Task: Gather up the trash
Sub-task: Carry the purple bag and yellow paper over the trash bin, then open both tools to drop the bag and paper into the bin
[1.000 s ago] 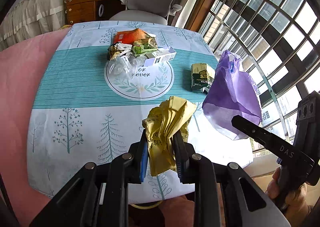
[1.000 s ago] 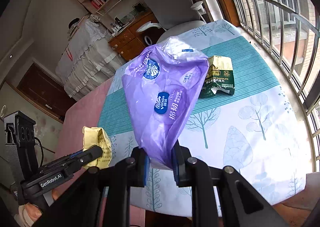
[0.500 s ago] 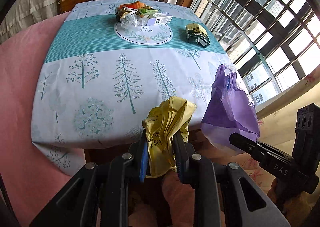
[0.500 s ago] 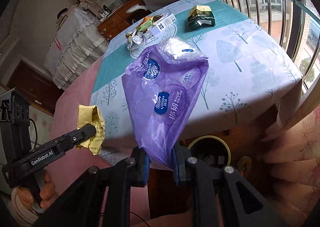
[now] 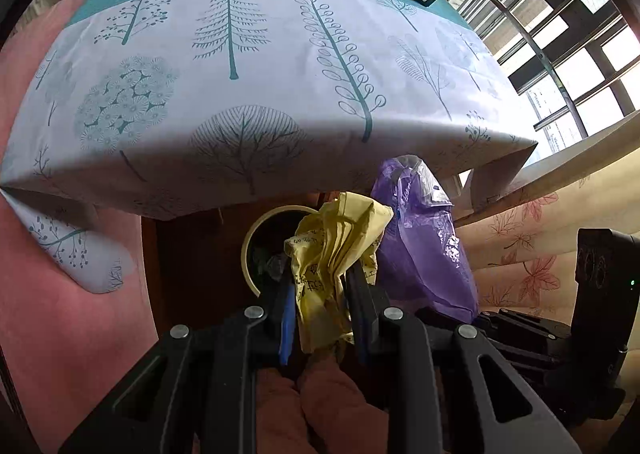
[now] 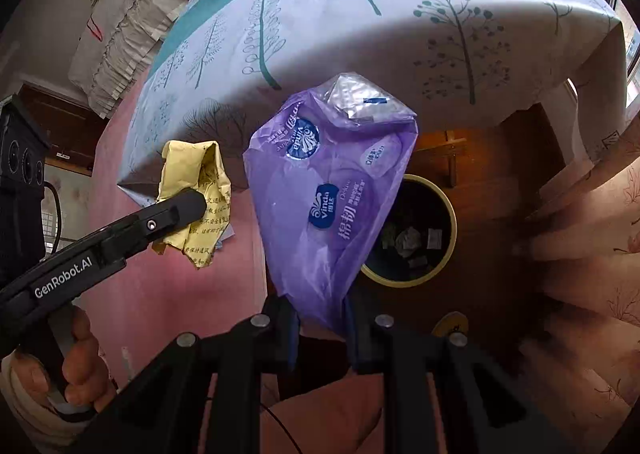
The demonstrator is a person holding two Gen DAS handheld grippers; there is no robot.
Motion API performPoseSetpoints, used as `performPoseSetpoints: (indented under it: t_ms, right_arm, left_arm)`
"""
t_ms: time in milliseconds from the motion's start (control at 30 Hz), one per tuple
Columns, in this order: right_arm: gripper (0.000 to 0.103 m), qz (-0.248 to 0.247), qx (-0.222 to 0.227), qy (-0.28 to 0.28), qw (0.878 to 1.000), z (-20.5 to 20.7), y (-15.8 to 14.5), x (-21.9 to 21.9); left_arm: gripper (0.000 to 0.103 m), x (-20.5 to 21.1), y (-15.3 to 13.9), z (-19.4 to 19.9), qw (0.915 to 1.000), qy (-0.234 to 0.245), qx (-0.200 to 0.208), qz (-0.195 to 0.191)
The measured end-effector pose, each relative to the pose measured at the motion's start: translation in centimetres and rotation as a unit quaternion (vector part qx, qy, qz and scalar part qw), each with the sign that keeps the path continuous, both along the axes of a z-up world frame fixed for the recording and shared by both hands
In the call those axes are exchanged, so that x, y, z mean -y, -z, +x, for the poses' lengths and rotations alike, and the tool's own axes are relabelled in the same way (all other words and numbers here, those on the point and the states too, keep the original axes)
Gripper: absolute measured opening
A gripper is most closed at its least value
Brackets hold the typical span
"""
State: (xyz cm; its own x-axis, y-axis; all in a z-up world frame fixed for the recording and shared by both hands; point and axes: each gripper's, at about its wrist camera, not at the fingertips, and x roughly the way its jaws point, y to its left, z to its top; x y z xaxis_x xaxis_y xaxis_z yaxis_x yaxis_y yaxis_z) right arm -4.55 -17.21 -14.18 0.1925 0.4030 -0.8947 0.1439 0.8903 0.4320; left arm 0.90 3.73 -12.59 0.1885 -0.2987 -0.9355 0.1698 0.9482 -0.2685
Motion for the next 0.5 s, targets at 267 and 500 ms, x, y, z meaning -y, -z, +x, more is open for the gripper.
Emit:
performPoseSetpoints:
  t_ms: [267, 500]
  right_arm:
    - [0.018, 0.002, -0.081, -0.009, 0.997, 0.0, 13.1, 1.0]
    - [0.019, -0.026, -0.125, 0.007, 0.992, 0.7, 23.9, 1.9]
  left_arm:
    - [0.022, 1.4, 11.5, -0.3, 0.9983, -0.009, -0.050, 0.027]
    - [0.023, 2.6, 21.5, 1.3, 0.9966, -0.012, -0.070, 0.043]
